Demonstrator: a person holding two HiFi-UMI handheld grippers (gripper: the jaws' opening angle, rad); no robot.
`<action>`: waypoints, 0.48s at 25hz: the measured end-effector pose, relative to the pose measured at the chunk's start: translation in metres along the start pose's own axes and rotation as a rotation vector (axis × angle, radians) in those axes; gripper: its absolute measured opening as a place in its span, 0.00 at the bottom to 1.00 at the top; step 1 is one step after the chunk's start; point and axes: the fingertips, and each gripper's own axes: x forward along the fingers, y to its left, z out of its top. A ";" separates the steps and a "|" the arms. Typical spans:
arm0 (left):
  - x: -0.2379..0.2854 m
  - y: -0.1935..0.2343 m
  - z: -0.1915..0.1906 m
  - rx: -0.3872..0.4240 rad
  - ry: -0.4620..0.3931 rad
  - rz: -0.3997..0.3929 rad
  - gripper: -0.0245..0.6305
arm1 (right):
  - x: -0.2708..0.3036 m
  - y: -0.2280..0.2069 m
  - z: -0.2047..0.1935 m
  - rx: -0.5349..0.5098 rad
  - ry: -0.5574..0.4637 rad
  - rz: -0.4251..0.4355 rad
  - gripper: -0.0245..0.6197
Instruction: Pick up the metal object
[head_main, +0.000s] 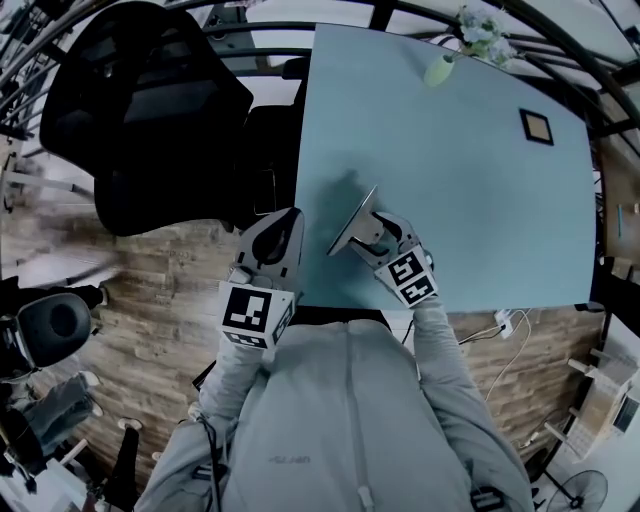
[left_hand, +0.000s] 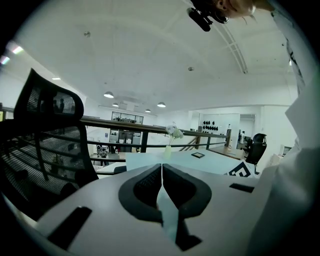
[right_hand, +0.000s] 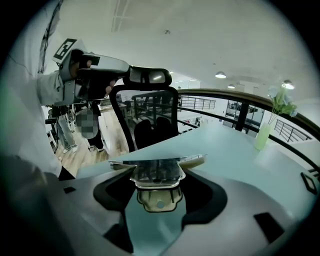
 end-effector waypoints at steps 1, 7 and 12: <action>-0.001 0.000 0.002 0.002 -0.005 0.002 0.08 | -0.004 -0.001 0.004 0.000 -0.011 -0.009 0.50; -0.010 0.000 0.014 0.018 -0.039 0.006 0.08 | -0.028 -0.010 0.031 0.003 -0.094 -0.080 0.50; -0.017 -0.002 0.025 0.033 -0.071 0.013 0.08 | -0.053 -0.017 0.051 0.004 -0.163 -0.136 0.50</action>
